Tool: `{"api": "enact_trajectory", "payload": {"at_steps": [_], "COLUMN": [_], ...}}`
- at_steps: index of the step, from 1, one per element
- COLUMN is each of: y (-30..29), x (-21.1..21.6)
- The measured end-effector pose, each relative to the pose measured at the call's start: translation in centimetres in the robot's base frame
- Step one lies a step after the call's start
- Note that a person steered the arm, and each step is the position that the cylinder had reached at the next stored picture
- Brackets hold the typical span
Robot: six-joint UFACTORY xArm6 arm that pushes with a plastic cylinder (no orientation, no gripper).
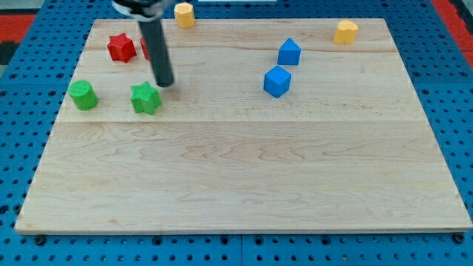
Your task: Move the red star top left to the red circle
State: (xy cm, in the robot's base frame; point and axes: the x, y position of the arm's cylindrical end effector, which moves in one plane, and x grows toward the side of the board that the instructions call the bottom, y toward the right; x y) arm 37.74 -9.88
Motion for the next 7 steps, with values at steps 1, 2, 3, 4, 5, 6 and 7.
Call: {"api": "enact_trajectory", "payload": {"at_steps": [1,2,3,4,5,6,7], "y": [-1.8,-4.6,-5.8,-5.6,-8.4,-9.3,-7.8], "x": [3.9,2.3,1.9,-1.0,-1.0,-1.0,-1.0]}}
